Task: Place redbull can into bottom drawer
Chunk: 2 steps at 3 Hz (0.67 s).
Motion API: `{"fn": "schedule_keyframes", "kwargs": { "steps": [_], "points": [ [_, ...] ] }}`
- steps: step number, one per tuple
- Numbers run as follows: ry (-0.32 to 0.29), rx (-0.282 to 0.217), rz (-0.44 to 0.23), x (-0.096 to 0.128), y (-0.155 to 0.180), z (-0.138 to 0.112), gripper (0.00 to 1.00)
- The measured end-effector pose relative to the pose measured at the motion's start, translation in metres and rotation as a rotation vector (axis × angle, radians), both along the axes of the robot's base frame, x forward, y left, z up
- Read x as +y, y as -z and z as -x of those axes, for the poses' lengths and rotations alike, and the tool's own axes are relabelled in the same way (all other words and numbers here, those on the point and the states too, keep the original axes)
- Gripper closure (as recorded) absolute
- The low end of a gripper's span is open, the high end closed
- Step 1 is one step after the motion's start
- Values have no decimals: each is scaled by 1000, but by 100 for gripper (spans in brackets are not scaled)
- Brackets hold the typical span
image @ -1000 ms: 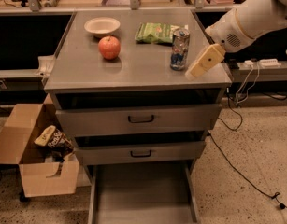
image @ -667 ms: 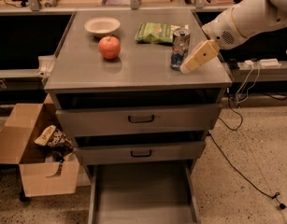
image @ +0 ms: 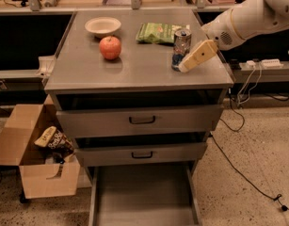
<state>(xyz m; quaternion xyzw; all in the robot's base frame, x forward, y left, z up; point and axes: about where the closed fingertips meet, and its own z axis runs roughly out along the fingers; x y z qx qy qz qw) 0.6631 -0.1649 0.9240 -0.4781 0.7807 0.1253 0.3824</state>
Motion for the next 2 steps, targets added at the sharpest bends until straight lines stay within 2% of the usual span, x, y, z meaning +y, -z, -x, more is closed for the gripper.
{"fn": "schedule_keyframes", "kwargs": {
  "steps": [2],
  "points": [
    [-1,-18,-35,12,10,-26,0]
  ]
}}
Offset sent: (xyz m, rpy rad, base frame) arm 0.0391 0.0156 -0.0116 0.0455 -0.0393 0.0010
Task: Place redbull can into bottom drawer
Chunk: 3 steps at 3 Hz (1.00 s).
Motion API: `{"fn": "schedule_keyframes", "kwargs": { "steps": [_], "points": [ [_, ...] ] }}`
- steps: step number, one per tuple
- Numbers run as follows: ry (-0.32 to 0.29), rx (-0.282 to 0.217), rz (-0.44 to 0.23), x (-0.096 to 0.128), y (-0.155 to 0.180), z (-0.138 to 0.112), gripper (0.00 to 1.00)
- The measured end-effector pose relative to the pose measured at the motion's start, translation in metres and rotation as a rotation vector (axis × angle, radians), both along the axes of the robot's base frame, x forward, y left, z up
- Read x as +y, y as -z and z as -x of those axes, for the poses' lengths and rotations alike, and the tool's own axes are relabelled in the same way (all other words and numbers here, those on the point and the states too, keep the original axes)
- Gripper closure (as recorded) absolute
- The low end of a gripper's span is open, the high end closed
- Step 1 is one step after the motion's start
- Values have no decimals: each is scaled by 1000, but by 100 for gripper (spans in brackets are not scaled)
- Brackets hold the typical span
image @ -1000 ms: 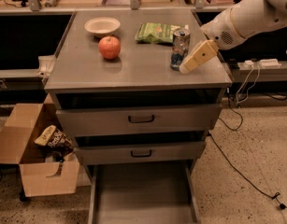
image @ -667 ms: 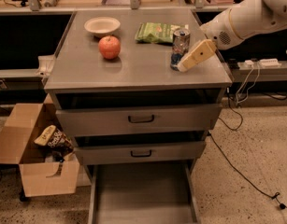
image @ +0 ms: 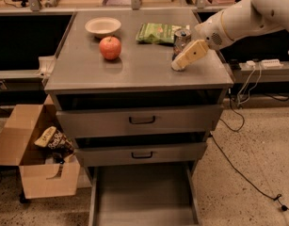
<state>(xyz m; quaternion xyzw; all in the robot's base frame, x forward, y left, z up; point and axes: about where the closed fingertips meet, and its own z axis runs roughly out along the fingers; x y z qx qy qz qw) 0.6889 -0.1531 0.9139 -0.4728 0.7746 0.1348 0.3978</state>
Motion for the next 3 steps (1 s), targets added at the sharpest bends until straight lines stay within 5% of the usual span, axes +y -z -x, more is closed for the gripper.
{"fn": "schedule_keyframes", "kwargs": {
  "steps": [1,3],
  "points": [
    [-11,-12,-14,7,3,-9,0],
    [-39,-34,-47,22,9,-22,37]
  ]
}}
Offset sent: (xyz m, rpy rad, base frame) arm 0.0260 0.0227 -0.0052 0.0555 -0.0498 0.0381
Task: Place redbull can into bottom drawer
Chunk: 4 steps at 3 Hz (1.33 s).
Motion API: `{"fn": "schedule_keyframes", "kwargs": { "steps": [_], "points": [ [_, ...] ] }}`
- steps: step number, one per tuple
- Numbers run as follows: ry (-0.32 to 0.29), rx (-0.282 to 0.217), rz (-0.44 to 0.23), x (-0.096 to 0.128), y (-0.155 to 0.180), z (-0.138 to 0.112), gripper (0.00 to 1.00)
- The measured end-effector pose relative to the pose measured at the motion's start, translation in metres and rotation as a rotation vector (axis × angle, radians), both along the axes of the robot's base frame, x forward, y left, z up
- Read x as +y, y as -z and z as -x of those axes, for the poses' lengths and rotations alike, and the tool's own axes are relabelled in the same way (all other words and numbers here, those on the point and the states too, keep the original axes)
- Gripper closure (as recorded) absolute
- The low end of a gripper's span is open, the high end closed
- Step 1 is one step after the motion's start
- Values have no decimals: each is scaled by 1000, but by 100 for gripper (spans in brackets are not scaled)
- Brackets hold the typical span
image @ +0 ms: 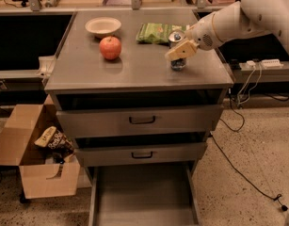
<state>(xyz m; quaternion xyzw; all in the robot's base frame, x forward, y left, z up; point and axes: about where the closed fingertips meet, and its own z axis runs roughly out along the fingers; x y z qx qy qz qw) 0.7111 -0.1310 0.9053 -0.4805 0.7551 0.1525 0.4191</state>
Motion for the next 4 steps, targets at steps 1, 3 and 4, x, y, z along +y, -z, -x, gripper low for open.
{"fn": "schedule_keyframes", "kwargs": {
  "steps": [1,3,4],
  "points": [
    [-18,-10,-14,5,-1,0,60],
    [-144,-85,-87,7,-50,44,100],
    [-236,-78,-144,1,-74,80,100]
  ]
}}
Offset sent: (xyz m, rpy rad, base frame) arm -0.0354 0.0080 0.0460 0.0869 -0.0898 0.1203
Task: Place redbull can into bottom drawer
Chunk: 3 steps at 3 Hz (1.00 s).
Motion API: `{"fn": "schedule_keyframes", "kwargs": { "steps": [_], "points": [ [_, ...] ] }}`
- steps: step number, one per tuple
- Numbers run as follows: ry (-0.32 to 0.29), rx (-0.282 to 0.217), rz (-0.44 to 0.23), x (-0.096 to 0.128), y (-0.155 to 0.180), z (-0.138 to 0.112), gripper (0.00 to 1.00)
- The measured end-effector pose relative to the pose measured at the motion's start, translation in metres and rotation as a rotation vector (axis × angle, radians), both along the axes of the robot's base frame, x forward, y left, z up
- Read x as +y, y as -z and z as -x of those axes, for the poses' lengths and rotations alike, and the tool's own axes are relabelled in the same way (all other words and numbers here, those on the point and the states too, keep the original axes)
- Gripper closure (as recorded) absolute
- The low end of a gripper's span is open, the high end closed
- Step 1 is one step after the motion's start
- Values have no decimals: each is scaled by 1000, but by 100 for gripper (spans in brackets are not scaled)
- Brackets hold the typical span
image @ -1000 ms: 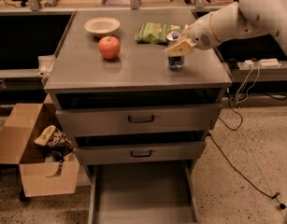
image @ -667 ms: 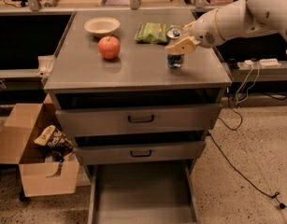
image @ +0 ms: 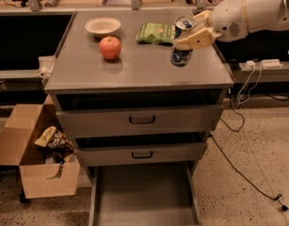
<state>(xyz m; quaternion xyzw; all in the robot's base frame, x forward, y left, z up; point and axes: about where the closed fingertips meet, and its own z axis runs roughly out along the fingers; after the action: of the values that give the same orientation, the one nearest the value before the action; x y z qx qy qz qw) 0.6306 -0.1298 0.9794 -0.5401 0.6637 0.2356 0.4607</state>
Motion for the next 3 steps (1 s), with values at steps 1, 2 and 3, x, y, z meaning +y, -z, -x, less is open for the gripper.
{"fn": "schedule_keyframes", "kwargs": {
  "steps": [1,2,3],
  "points": [
    [0,0,0,0,0,0,100],
    [-25,22,39,-2,24,13,100],
    [-115,88,98,-4,89,62,100]
  ]
}}
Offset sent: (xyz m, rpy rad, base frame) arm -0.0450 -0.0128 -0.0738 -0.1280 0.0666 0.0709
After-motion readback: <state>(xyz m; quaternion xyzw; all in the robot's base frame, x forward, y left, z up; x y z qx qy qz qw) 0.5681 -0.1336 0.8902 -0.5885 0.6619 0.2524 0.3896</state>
